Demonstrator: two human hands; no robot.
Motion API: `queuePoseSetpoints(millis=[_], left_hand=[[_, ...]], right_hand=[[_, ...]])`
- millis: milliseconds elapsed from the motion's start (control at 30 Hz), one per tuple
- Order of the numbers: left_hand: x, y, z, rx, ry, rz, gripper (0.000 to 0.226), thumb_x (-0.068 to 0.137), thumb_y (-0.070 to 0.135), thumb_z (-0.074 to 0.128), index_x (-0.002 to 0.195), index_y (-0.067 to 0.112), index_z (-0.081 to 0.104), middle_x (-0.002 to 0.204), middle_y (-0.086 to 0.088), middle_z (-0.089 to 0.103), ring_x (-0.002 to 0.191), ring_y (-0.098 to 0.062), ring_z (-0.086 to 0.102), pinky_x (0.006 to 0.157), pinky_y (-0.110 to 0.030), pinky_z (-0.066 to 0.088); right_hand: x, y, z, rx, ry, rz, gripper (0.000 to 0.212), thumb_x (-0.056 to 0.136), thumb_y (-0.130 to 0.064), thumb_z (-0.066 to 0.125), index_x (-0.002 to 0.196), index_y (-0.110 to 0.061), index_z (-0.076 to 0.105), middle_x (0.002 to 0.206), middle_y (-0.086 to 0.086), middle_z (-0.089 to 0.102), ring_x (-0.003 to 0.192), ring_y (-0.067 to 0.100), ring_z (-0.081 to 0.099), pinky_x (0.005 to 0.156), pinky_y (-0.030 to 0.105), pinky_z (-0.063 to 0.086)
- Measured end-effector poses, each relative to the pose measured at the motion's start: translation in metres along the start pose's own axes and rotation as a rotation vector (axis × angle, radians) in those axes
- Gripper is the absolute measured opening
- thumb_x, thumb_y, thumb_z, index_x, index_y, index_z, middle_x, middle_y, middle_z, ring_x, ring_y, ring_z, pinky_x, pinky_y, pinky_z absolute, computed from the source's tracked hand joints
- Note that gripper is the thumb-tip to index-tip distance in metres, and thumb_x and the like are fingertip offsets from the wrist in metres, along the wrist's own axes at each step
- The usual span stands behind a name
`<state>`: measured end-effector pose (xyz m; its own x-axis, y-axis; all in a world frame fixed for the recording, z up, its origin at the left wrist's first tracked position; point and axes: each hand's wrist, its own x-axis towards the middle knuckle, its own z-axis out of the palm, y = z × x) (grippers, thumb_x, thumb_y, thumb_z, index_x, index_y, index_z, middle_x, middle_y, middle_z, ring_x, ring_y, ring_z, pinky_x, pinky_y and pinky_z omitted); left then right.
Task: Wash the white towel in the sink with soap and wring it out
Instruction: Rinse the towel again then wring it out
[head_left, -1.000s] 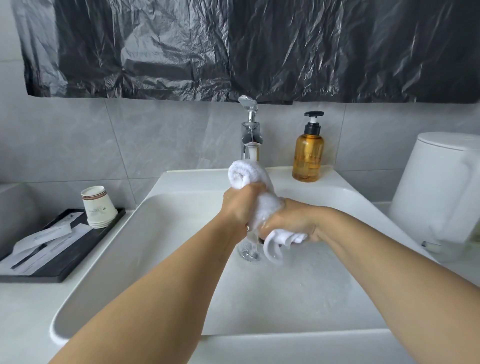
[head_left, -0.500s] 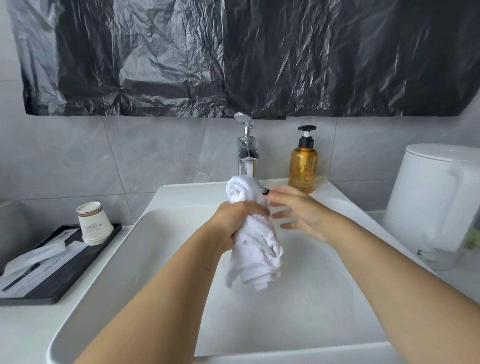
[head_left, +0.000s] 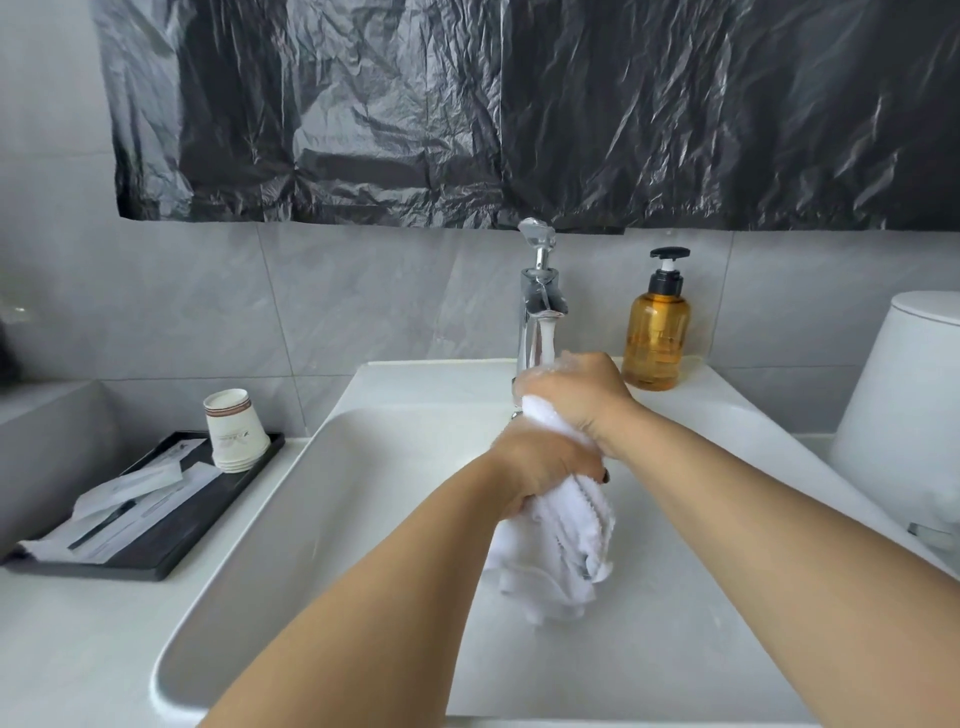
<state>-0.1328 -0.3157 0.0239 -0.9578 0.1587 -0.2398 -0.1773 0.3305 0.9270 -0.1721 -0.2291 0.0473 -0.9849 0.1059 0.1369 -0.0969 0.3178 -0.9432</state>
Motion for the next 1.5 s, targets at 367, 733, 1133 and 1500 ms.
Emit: queuePoseSetpoints(millis=[367,733,1133,1500], left_hand=[[0.006,0.001,-0.002,0.027,0.158,0.135,0.042,0.062,0.015,0.081,0.101,0.011,0.065,0.085,-0.007,0.075,0.072,-0.019,0.074,0.070,-0.034,0.061],[0.012,0.006,-0.030,-0.704,0.220,0.008,0.066,0.061,0.018,0.071,0.123,0.005,0.057,0.113,-0.019,0.069,0.099,-0.032,0.072,0.083,-0.036,0.058],[0.008,0.001,-0.018,-0.746,0.136,0.081,0.089,0.043,0.026,0.093,0.124,0.010,0.059,0.110,-0.021,0.072,0.091,-0.037,0.074,0.084,-0.060,0.057],[0.002,0.013,-0.017,-0.673,0.482,0.168,0.033,0.070,0.022,0.085,0.092,0.017,0.061,0.094,-0.008,0.074,0.084,-0.026,0.074,0.081,-0.043,0.061]], right_hand=[[-0.006,0.003,-0.001,0.053,0.072,-0.042,0.031,0.071,-0.045,0.071,0.070,-0.014,0.067,0.069,-0.007,0.064,0.068,0.021,0.060,0.065,0.029,0.046],[-0.012,0.047,-0.011,0.180,-0.277,0.272,0.086,0.053,-0.076,0.068,0.109,-0.011,0.072,0.119,0.021,0.067,0.094,0.024,0.060,0.083,0.035,0.035],[-0.029,0.026,-0.008,0.353,-0.240,0.418,0.051,0.096,-0.057,0.044,0.085,-0.015,0.071,0.077,0.006,0.075,0.083,0.025,0.070,0.068,0.027,0.053],[-0.030,0.022,0.001,0.100,-0.037,0.256,0.042,0.100,-0.043,0.037,0.109,-0.012,0.064,0.103,0.012,0.069,0.086,0.027,0.065,0.066,0.031,0.049]])
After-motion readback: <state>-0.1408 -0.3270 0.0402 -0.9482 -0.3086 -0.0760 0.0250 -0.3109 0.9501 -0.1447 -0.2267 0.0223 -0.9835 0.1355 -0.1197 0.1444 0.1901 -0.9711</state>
